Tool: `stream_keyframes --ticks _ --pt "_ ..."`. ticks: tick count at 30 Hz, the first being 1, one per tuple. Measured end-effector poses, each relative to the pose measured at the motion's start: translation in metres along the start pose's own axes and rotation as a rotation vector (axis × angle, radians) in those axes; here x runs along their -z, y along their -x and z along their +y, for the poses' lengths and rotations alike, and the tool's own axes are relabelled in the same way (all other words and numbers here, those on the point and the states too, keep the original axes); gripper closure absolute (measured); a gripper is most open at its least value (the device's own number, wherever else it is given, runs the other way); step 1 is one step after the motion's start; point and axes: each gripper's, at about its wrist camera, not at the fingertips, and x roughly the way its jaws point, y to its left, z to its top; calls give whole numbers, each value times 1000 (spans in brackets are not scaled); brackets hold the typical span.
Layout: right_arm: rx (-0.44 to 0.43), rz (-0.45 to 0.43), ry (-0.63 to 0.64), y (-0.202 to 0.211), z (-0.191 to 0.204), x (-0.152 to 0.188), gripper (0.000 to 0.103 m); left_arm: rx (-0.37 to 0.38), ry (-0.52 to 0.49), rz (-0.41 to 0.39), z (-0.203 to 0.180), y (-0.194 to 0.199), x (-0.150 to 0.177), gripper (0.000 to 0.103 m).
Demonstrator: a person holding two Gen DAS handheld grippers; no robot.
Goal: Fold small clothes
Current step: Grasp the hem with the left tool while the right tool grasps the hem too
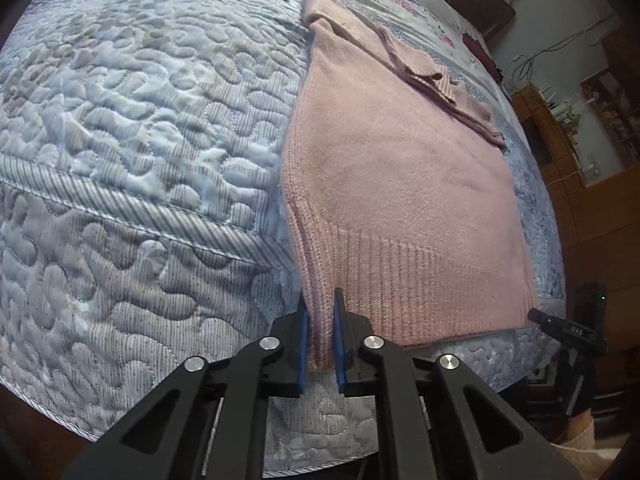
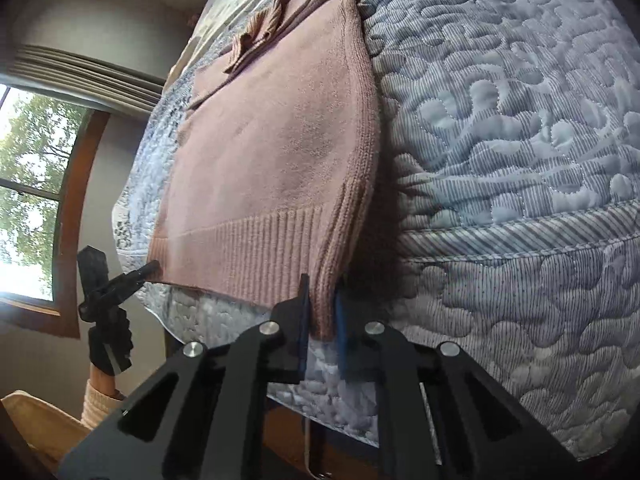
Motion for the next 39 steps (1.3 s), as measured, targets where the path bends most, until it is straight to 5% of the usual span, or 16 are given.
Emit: stream_keyframes --ticks 5,12,21,26,39 --pt "-118 -56 -50 24 5 -25 94 89 25 -62 -5 21 -30 93" --pt "-102 -89 -53 29 9 -73 94 75 8 -97 -15 14 -81 93" --pt "-92 -84 -161 2 -19 -135 94 73 135 -86 7 -29 -132 93" --pt "-80 -61 -192 -15 -30 -158 94 82 212 -74 24 -48 -144 93" --pt "-64 -10 -184 -29 -30 -171 92 130 228 -30 30 -50 -152 86"
